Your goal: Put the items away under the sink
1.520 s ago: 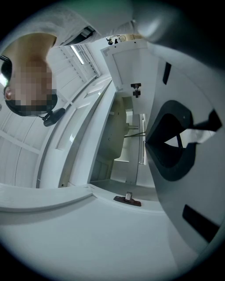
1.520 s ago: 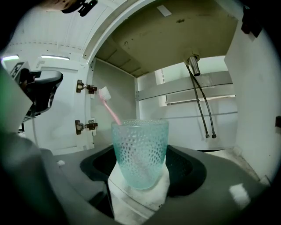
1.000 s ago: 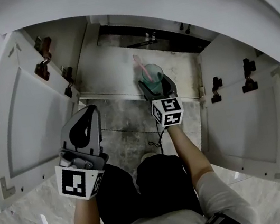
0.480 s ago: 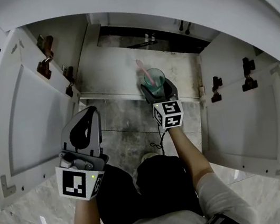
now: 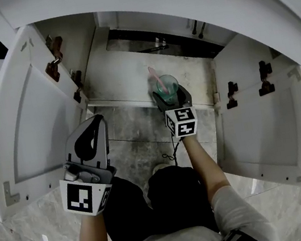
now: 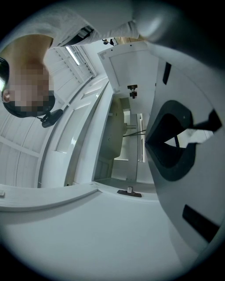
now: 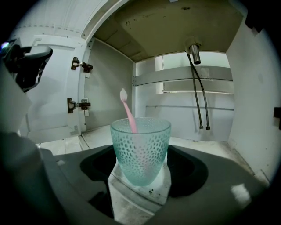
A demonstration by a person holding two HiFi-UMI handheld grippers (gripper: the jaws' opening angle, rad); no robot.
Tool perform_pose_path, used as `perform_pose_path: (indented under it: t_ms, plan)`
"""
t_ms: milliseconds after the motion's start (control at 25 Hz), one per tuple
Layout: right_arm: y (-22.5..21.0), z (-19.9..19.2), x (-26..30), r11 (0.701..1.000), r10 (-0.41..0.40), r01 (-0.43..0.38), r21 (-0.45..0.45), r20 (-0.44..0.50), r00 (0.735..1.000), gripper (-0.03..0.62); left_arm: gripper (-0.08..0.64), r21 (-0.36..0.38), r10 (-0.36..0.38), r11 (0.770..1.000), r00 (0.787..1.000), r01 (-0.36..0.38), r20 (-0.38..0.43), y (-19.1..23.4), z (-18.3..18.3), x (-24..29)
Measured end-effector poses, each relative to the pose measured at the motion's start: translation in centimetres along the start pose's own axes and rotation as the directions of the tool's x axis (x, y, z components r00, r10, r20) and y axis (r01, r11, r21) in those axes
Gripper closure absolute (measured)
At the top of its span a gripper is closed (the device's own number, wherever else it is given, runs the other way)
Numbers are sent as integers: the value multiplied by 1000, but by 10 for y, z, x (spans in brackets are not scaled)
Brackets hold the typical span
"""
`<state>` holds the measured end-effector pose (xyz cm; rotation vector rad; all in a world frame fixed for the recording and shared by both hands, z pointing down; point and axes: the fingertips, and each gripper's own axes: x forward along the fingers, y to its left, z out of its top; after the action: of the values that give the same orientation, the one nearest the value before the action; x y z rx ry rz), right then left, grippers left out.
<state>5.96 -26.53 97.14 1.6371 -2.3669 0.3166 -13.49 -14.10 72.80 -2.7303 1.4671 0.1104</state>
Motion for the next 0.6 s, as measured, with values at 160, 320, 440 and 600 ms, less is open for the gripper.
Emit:
perform_pose_path:
  t_ms: [160,320,440,600]
  plan:
    - [4,3,-6,1000,12,-12,-15,-6,1000,230,552,-5,-2,1000,1000,2,18,1,4,-4]
    - [6,4,-9,1000,19,-20,-22,-10,1000,229,552,7,-2,1000,1000,2,19,1,6,-8]
    - [7,3,-10,999,20,-21,-38,-15,1000,230,552,2,-5,1000,1000,5,22,0,8,-12]
    - [7,6,-7,999,4,-3,-38,24,1000,230,552,8,8,1000,1000,-8,19,3,7,-17]
